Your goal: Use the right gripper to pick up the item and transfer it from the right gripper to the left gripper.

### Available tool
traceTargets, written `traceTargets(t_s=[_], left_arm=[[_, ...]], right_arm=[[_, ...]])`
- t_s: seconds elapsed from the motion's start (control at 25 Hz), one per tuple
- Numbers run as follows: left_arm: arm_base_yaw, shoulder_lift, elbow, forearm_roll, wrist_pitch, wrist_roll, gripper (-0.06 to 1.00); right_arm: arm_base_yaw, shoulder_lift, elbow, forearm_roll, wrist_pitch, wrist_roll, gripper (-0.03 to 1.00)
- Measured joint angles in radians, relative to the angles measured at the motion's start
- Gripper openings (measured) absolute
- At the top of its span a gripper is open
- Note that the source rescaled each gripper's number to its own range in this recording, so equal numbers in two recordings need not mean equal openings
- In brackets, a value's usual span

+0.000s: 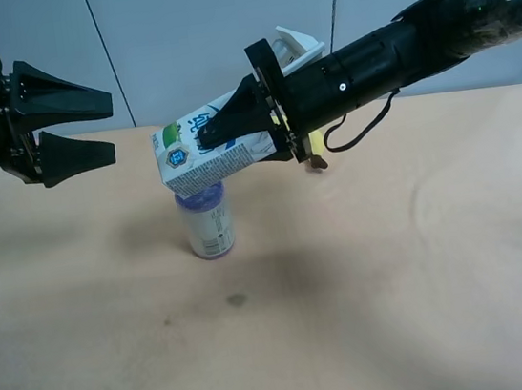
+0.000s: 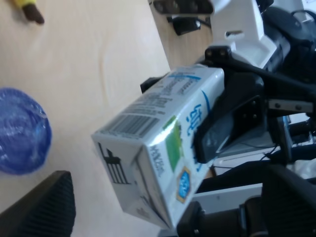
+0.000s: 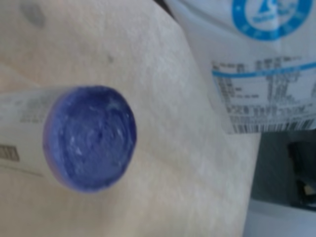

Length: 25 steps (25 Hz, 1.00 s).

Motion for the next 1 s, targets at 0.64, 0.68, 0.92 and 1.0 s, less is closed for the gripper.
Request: traceTargets(t_s=[0.64,0.68,0.92,1.0], left_arm=[[0.0,0.118,-0.032,-0.008,0.002,0.055,1.0],[0.0,0.118,-0.032,-0.009,0.002,0.055,1.0],[-0.005,0.118,-0.032,-0.01,0.002,0.051,1.0],[-0.021,0.118,-0.032,-0.011,0.002,0.05,1.0]], right_arm=[[0.048,0.021,0.0,0.1,-0.036,-0.031,0.02],[0.054,0.032,0.0,0.11,-0.037,-0.031,0.02],[0.072,0.088,0.0,0.193,-0.041,-0.087,0.02],[0.077,0.09,0.0,0.224,-0.041,-0.119,0.01]])
